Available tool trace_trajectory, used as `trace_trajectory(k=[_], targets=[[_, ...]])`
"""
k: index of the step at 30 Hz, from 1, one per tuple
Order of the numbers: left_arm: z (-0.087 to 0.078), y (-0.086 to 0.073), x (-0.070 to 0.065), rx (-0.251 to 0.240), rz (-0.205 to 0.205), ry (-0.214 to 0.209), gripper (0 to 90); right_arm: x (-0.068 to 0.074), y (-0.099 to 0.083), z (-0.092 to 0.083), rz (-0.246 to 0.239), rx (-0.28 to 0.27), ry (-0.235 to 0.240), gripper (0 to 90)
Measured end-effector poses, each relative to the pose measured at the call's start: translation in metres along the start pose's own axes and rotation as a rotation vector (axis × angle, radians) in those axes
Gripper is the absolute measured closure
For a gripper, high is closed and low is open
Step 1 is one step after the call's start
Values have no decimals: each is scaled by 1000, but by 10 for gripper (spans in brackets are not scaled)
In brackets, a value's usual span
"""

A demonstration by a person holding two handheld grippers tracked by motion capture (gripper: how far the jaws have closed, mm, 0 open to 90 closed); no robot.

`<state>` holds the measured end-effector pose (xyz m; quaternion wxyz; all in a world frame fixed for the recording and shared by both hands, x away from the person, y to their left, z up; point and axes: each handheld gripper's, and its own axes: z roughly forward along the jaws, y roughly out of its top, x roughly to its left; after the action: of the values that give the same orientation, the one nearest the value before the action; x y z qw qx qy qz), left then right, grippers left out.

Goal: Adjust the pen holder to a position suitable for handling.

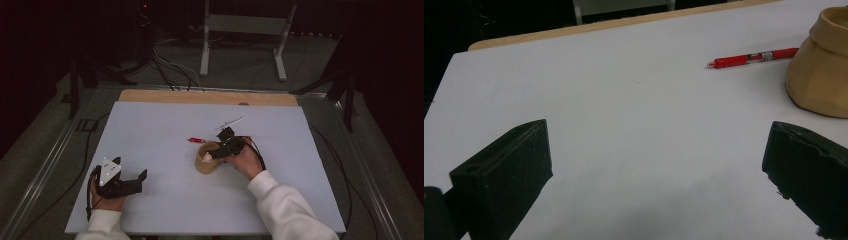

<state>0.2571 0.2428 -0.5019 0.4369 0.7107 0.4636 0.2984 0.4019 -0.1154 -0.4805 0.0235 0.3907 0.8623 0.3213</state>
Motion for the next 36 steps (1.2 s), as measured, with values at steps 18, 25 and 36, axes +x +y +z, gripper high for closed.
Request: trace_trajectory(k=[18, 25, 36], targets=[[0, 0, 0, 4, -1, 5, 1, 5, 3, -33, -67, -246, -45, 8], [1, -1, 0, 6, -1, 5, 1, 6, 1, -43, -79, -306, -45, 0], [2, -1, 0, 8, -2, 4, 1, -6, -3, -58, -72, -333, -69, 0]])
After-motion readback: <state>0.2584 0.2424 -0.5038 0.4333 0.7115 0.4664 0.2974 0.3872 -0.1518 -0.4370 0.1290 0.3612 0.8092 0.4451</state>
